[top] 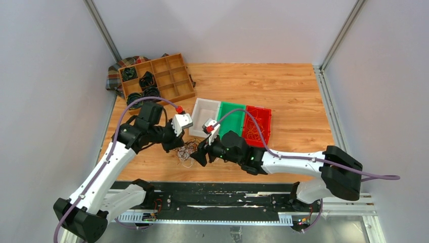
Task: Untangle the cables
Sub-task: Untie the cable.
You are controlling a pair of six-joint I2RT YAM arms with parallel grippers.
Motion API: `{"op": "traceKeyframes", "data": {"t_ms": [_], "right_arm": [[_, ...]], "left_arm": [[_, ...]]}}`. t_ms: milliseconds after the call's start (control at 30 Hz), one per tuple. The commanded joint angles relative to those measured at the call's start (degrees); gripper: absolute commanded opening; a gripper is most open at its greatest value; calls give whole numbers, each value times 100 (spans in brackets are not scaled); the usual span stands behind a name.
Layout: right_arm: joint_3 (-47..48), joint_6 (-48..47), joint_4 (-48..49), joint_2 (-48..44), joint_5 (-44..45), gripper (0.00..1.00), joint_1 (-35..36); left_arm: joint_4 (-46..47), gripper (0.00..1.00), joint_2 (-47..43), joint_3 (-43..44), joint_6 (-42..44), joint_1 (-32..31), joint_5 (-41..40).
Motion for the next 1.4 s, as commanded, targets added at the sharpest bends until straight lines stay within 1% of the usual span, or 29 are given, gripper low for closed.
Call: {"op": "traceKeyframes", "data": {"t_ms": [0, 67, 167, 300, 333, 400, 500, 533, 567, 600, 633, 733, 767, 800, 867, 933, 1033, 1133, 1167, 1267, 1367], "right_arm": [[77, -229, 286, 199, 365, 66, 122], [265, -366, 182, 428, 290, 68, 122], [535, -507, 93, 801, 311, 68, 122], [691, -458, 289, 1112, 308, 60, 122], [708, -432, 350, 1161, 308, 56, 122], [749, -369, 464, 1216, 273, 43, 122], [733, -221, 617, 1230, 313, 20, 122], [695, -173, 681, 1206, 347, 12, 114], [634, -95, 755, 1170, 393, 3, 113], [565, 16, 832, 1130, 472, 1, 101], [495, 174, 905, 1084, 530, 1, 67], [225, 1023, 1156, 931, 484, 1, -161], [123, 1289, 1269, 875, 474, 1, -248], [12, 1517, 1393, 813, 489, 1, -321], [-136, 1922, 1483, 679, 604, 1, -407], [-147, 2148, 1365, 515, 782, 1, -431], [77, 2372, 556, 309, 1115, 1, -408], [533, 2620, -780, 129, 2061, 1, -206], [663, 2722, -1079, 93, 2135, 1, -188], [683, 2827, -1077, -64, 2245, 1, -124], [860, 3001, -1532, -189, 2570, 1, -52]], "left_arm": [[-15, 5, -259, -44, -55, 32, 503], [-20, 5, -288, -23, 11, 32, 509], [-64, 4, -291, 73, 114, 32, 602], [-86, 2, -266, 222, 98, 20, 851], [-88, 2, -258, 240, 103, 20, 904], [-88, 2, -240, 279, 128, 29, 951], [-86, 2, -199, 341, 168, 27, 931], [-86, 4, -188, 356, 184, 29, 896], [-90, 14, -179, 362, 205, 29, 833], [-86, 30, -177, 362, 226, 29, 710], [-87, 45, -179, 362, 238, 34, 571], [78, 75, -316, 300, 71, 32, -24], [183, 87, -426, 249, -9, 29, -207], [320, 97, -558, 188, -86, 28, -371], [588, 98, -832, 63, -319, 27, -702], [764, 98, -1016, 25, -537, 27, -1009], [699, 98, -1077, 139, -768, 31, -1169], [521, 99, -1084, 195, -960, 34, -764], [466, 98, -1093, 165, -1020, 27, -542], [369, 92, -1098, -29, -999, 32, -55], [253, 87, -1097, -206, -749, 19, 208]]}}
